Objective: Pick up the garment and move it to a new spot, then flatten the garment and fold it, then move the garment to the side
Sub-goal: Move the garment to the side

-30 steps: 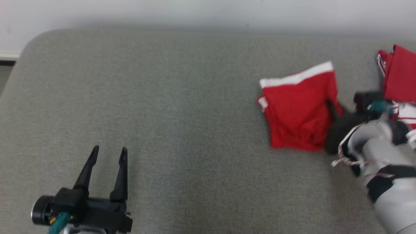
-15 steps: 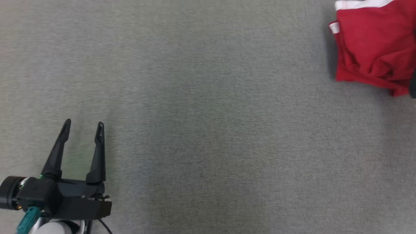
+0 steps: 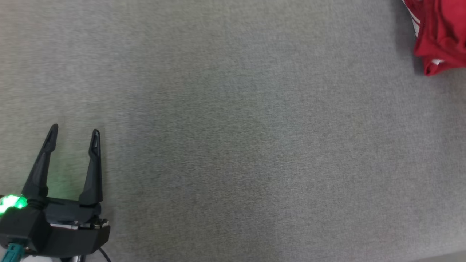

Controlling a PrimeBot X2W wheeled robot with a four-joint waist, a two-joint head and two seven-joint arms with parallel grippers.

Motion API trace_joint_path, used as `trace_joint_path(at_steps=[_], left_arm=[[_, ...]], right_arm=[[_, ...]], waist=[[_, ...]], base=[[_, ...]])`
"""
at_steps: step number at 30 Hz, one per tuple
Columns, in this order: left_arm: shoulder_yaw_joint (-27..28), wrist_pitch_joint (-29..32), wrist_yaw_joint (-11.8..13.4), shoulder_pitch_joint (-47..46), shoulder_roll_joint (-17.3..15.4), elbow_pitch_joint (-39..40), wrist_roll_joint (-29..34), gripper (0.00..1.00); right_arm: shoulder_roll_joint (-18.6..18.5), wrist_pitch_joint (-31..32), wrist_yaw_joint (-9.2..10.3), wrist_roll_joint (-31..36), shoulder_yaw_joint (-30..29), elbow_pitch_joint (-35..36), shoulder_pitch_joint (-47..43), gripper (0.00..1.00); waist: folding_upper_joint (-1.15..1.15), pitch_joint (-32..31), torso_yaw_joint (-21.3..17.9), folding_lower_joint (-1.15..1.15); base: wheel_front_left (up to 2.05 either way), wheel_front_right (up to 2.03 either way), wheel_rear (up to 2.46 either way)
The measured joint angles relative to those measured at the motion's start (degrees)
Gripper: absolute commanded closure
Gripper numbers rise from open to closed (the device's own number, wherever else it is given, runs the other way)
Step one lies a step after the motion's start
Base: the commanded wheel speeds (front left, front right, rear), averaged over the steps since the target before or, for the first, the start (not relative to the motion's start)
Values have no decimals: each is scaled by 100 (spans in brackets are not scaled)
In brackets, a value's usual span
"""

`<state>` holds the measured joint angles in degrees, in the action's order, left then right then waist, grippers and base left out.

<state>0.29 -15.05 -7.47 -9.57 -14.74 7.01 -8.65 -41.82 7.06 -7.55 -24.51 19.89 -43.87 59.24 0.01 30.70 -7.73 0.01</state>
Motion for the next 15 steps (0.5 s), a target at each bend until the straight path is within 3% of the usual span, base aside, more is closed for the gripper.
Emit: trace_joint_path(at_steps=[7,15], left_arm=[[11,27,14,29,-137,244,2,0],[11,35,66,60,-172,337,-2,0]], right_arm=[[-45,104,0,383,87,-25,452,100],[-73,230,0,758,135,-327,849,100]], waist=[[0,268,-173,0],[-1,384,-86,0]], base=[[0,0,0],[0,0,0]])
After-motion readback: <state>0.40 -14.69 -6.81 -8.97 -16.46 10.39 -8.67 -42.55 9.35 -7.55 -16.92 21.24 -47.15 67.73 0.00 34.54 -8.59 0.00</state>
